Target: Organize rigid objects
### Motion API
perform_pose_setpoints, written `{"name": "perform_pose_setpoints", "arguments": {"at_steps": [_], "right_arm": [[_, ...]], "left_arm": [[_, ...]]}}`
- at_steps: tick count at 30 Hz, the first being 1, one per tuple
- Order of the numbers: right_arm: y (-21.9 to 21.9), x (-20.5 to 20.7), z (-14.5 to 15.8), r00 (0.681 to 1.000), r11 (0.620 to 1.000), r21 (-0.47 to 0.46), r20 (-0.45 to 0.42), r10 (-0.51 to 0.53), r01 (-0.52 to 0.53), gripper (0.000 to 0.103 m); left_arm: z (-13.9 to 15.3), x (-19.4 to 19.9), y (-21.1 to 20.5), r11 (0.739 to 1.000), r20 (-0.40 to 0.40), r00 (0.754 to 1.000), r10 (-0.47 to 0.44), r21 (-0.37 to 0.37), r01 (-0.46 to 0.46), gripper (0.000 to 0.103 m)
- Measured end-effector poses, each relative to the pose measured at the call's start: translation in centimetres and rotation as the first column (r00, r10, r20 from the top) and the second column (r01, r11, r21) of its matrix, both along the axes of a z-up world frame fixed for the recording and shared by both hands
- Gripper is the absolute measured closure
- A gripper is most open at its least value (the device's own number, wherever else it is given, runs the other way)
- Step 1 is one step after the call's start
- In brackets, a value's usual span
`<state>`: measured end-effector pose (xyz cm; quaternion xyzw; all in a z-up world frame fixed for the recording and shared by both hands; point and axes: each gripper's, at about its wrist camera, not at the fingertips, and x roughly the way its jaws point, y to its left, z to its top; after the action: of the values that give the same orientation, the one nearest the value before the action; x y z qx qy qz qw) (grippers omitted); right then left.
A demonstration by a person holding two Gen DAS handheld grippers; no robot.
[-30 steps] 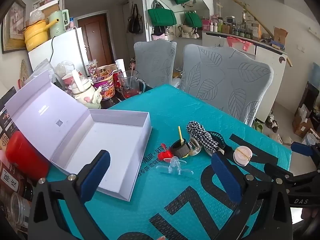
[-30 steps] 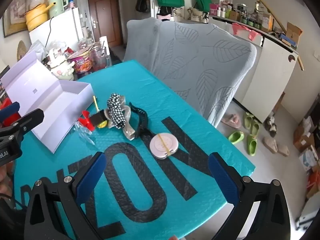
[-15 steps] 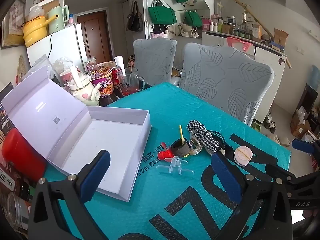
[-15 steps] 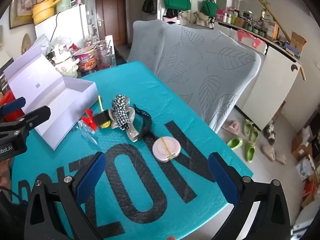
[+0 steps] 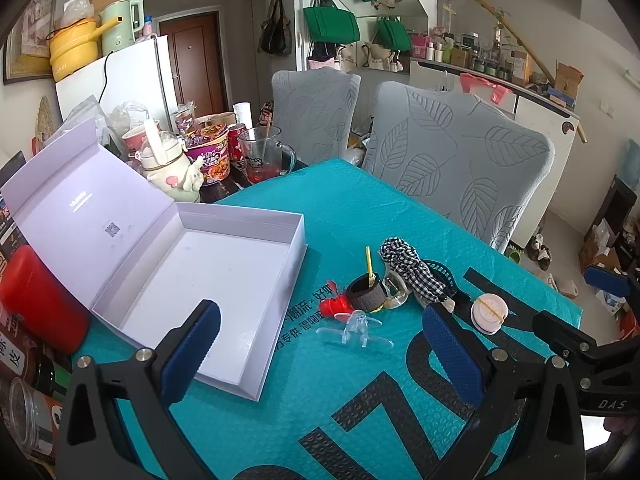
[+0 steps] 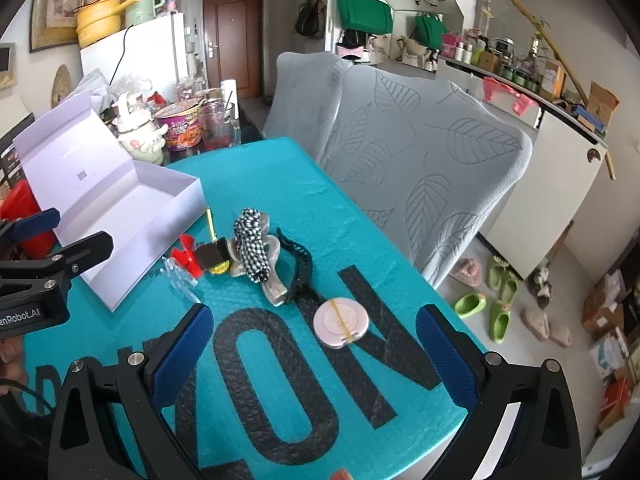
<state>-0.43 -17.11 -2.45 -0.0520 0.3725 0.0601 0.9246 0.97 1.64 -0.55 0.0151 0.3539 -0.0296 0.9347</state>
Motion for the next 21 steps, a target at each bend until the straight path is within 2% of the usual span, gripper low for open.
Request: {"name": "perform_pose_setpoints", "arguments": {"at_steps": [21], "right_arm": [[0.36, 0.12, -0.01, 1.000, 1.000, 0.006, 0.004, 0.017, -0.017, 0.000]], "left_arm": [[0.07, 0.09, 0.55, 1.000, -0.003, 1.000, 0.006, -0.011, -0.006, 0.000]]}}
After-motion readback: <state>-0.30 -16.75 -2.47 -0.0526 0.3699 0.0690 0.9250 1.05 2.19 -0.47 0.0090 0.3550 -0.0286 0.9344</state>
